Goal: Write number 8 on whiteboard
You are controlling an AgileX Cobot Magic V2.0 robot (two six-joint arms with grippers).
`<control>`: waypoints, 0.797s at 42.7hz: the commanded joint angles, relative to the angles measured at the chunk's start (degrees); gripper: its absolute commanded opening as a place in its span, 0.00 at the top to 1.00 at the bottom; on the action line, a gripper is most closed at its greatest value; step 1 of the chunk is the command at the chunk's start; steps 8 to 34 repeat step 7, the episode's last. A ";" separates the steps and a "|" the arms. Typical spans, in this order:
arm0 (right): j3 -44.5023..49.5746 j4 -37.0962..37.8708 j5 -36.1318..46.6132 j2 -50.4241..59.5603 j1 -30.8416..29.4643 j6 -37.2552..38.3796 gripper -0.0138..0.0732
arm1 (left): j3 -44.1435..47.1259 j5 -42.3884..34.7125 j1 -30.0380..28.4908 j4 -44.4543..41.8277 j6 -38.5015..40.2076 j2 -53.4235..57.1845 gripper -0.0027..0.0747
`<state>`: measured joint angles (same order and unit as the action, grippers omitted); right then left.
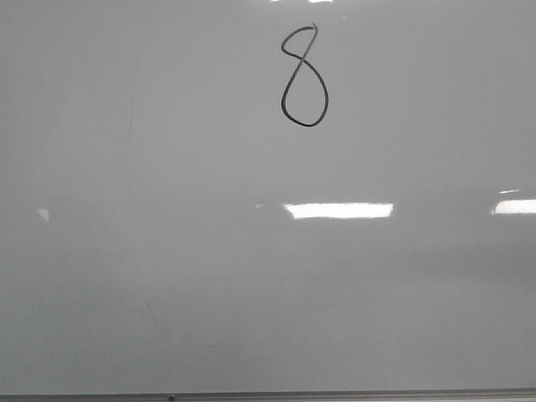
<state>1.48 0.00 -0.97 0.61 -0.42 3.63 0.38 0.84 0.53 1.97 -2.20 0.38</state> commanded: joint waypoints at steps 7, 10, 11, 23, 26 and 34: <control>-0.11 0.00 4.16 1.03 0.11 0.02 0.92 | 0.83 -4.76 -0.15 0.59 0.17 0.66 0.99; -0.11 0.00 4.16 1.03 0.11 0.02 0.92 | 0.83 -4.76 -0.15 0.59 0.17 0.66 0.99; -0.11 0.00 4.16 1.03 0.11 0.02 0.92 | 0.83 -4.76 -0.15 0.59 0.17 0.66 0.99; -0.11 0.00 4.16 1.03 0.11 0.02 0.92 | 0.83 -4.76 -0.15 0.59 0.17 0.66 0.99; -0.11 0.00 4.16 1.03 0.11 0.02 0.92 | 0.83 -4.76 -0.15 0.59 0.17 0.66 0.99; -0.11 0.00 4.16 1.03 0.11 0.02 0.92 | 0.83 -4.76 -0.15 0.59 0.17 0.66 0.99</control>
